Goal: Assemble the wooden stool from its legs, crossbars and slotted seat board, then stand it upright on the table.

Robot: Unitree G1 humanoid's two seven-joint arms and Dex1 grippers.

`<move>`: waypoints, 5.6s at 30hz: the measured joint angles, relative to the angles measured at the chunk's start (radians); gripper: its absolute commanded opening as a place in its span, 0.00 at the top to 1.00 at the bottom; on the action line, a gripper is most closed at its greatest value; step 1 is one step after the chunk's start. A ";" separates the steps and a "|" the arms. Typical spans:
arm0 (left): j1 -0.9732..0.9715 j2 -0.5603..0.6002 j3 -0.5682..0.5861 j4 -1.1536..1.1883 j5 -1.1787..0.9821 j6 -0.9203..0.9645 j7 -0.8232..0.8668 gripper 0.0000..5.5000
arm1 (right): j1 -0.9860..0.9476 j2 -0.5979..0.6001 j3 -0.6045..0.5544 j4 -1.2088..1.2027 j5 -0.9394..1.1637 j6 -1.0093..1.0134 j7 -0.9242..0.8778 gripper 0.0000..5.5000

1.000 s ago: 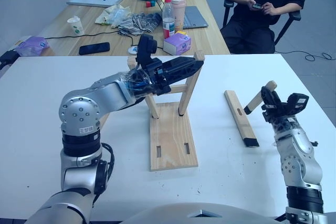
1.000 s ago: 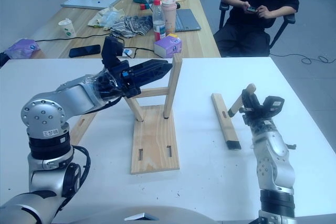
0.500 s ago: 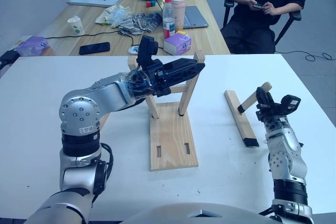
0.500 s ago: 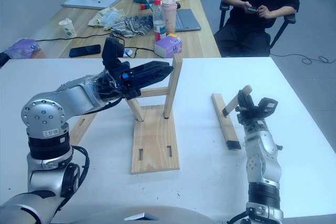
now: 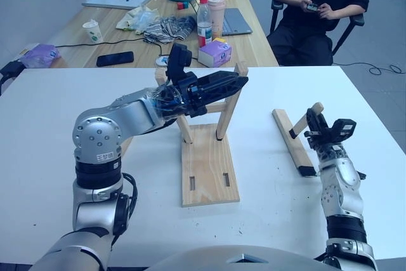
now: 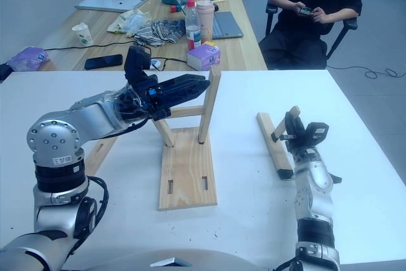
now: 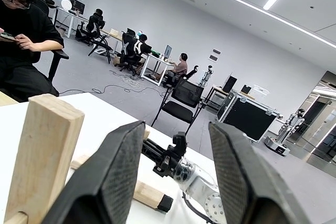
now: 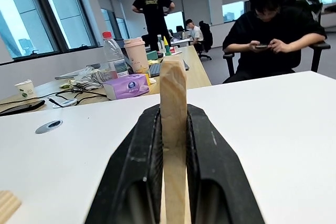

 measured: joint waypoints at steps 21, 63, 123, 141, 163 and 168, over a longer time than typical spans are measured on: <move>0.001 -0.009 0.003 -0.001 -0.027 0.000 0.036 0.60 | -0.115 -0.162 0.070 0.006 -0.028 0.254 0.011 0.93; 0.028 -0.015 0.024 -0.056 -0.076 -0.062 0.135 0.60 | 0.035 -0.352 0.141 -0.359 -0.042 1.043 -0.012 0.45; 0.186 -0.042 -0.066 -0.050 -0.177 -0.177 -0.183 0.31 | -0.245 -0.516 -0.049 -0.794 1.059 1.198 0.213 0.63; 0.109 -0.074 -0.099 -0.019 -0.176 -0.171 -0.181 0.26 | -0.220 -0.550 -0.013 -0.817 1.037 1.191 0.249 0.63; 0.107 -0.074 -0.095 -0.013 -0.177 -0.168 -0.176 0.61 | -0.209 -0.549 -0.008 -0.818 1.039 1.176 0.219 0.51; 0.102 -0.072 -0.054 0.032 -0.133 -0.194 -0.161 0.63 | -0.144 -0.563 -0.015 -0.791 1.006 1.172 0.279 0.42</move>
